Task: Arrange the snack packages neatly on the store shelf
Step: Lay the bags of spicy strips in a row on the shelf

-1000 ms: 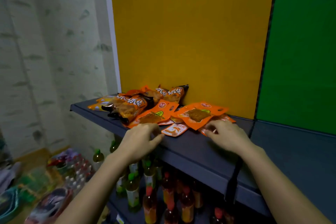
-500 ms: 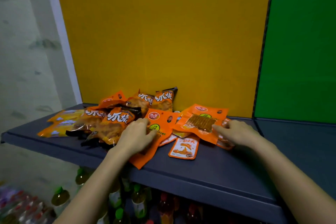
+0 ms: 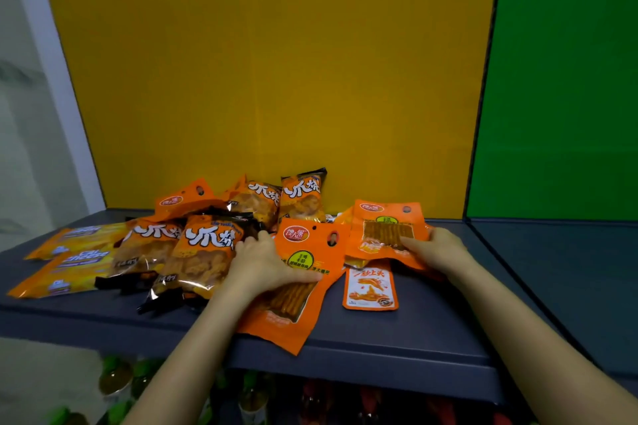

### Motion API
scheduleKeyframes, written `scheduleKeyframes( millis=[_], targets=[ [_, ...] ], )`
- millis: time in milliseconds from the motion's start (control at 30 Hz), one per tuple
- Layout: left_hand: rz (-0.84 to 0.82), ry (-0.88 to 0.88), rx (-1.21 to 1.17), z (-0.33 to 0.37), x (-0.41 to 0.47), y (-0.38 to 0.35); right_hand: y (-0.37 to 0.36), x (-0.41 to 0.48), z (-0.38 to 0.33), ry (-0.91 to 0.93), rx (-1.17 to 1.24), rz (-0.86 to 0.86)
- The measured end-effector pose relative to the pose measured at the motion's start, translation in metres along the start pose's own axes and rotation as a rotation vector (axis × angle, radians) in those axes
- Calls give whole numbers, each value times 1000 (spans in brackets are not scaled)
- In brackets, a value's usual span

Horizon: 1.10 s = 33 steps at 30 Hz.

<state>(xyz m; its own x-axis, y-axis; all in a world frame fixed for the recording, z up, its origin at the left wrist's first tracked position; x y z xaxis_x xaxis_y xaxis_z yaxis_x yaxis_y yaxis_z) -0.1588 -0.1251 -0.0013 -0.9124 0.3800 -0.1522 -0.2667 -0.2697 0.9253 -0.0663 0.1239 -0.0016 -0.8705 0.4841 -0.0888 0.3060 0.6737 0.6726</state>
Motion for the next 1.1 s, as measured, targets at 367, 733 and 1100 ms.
scheduleKeyframes(
  millis=[367, 733, 1100],
  targets=[
    [-228, -186, -595, -8, 10, 4, -8, 10, 9, -2, 441, 122],
    [-291, -488, -923, 2, -12, 23, 29, -20, 22, 145, 648, 221],
    [-179, -674, -1106, 157, -36, -12, 142, -117, 124, 188, 682, 397]
  ],
)
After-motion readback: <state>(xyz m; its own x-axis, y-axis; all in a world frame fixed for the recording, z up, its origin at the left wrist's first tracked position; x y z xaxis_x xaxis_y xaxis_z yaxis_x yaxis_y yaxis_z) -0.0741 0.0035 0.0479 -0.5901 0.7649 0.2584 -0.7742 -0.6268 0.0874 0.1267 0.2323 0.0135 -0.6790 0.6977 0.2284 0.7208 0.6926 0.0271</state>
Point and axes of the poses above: each hand's wrist, its own x-axis towards the middle knuckle, its own y-axis out of the back of the hand, z = x × y, the point moved 3 cm from there along x, towards the middle knuckle, and after that the axes turned 15 degrees about -z, right-handed, at the moved point
